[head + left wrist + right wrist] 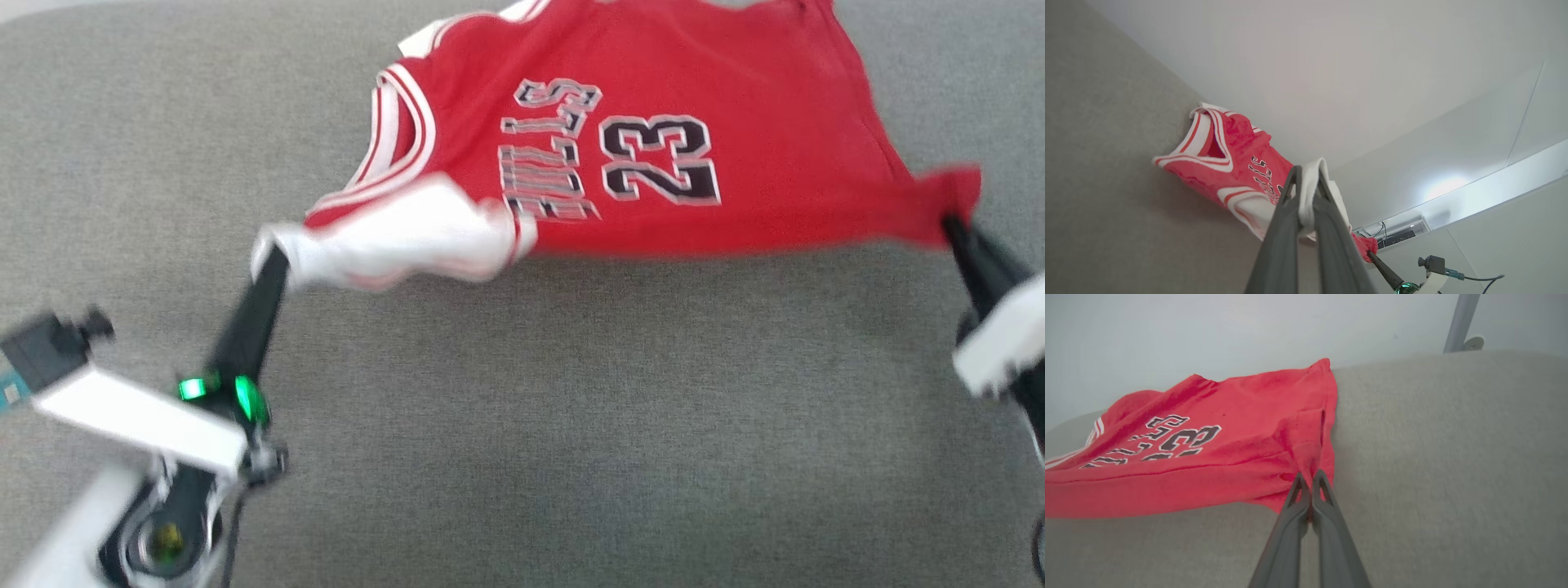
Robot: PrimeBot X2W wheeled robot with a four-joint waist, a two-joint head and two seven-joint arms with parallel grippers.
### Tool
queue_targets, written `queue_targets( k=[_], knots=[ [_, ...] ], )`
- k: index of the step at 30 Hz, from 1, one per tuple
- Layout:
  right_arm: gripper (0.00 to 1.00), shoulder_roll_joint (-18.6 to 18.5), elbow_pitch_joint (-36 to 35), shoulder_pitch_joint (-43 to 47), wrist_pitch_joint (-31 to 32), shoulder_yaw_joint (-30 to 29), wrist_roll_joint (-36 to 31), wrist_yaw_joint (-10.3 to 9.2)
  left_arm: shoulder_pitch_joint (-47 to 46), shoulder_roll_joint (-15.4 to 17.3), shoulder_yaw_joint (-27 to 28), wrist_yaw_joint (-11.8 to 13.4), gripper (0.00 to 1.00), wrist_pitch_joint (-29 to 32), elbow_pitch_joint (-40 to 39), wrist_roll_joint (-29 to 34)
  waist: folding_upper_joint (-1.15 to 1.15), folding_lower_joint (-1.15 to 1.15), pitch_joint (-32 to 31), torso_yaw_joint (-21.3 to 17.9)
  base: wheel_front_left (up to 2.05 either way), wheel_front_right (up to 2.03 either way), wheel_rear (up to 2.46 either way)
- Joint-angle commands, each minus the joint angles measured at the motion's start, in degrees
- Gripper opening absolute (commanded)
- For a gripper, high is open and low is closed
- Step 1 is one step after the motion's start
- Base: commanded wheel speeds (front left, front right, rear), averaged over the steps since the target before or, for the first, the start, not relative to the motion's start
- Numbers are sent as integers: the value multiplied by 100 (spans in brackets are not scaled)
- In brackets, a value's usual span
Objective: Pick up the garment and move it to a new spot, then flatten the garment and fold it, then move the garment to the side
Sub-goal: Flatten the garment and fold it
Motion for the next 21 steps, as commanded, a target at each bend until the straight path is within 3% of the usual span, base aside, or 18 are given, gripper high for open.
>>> queue_targets(
  k=[1, 12, 18, 21],
  knots=[
    [0, 9, -143, 184, 77, -56, 49, -2, 160, 25, 40, 12, 0, -25, -55, 68, 0, 0, -64, 20, 0, 0, 0],
    [0, 654, -2193, 2551, 993, -1102, 183, -2, 2248, 231, 226, 12, 0, -57, -1292, 365, 0, 0, -156, 18, 0, 0, 0],
    [0, 825, -2737, 3073, 1294, -1407, 248, -2, 2845, 401, 394, 12, 0, -60, -1838, 502, 0, 0, -130, -36, 0, 0, 0],
    [0, 918, -2770, 2988, 1308, -1483, 276, -2, 2707, 497, 394, 12, 0, -58, -1887, 565, 0, 0, -117, -82, 0, 0, 0]
  ],
)
